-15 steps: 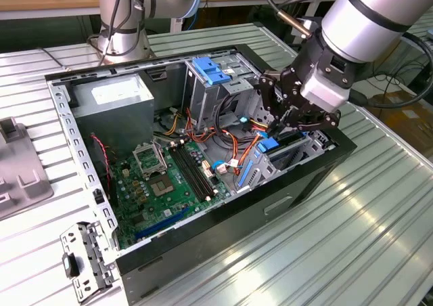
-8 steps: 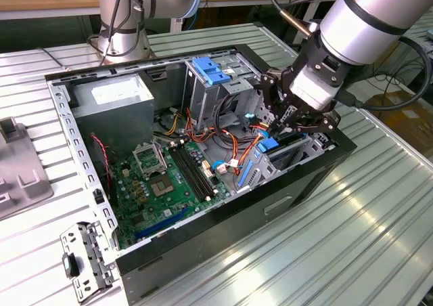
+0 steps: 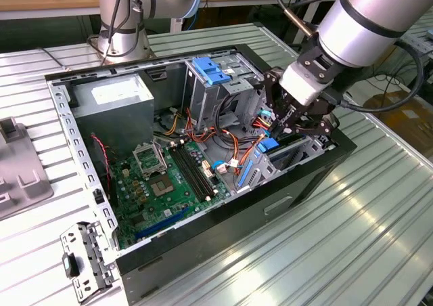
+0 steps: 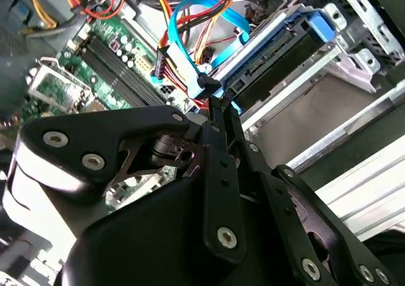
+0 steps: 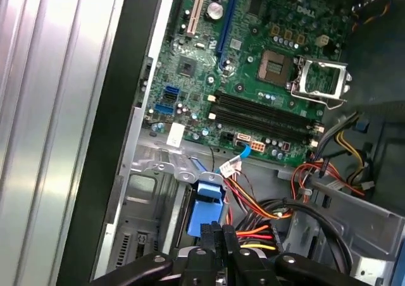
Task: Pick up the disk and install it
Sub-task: 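Insert the first disk wire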
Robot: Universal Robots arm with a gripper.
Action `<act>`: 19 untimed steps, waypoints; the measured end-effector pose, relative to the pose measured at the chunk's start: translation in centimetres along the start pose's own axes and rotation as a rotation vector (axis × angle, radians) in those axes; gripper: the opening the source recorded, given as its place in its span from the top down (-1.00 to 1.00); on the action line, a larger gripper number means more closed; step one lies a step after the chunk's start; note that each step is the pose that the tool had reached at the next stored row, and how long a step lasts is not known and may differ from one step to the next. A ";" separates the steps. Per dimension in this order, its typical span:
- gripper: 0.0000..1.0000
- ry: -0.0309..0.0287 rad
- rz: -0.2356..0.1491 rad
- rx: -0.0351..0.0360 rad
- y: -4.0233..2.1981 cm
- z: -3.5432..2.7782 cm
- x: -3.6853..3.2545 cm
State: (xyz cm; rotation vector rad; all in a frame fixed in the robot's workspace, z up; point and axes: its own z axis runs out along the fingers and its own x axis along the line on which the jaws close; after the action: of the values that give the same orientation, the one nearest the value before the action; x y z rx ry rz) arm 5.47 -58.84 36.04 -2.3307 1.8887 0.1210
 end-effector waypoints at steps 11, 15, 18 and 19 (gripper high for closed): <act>0.65 0.0138 0.240 0.0363 0.02 0.30 0.04; 0.65 0.0191 0.332 0.0502 0.02 0.40 0.06; 0.65 0.0221 0.383 0.0581 0.02 0.45 0.07; 0.65 0.0226 0.391 0.0592 0.02 0.44 0.07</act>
State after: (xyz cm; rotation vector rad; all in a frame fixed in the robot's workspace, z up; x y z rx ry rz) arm 5.48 -58.84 35.59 -1.9064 2.3010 0.0773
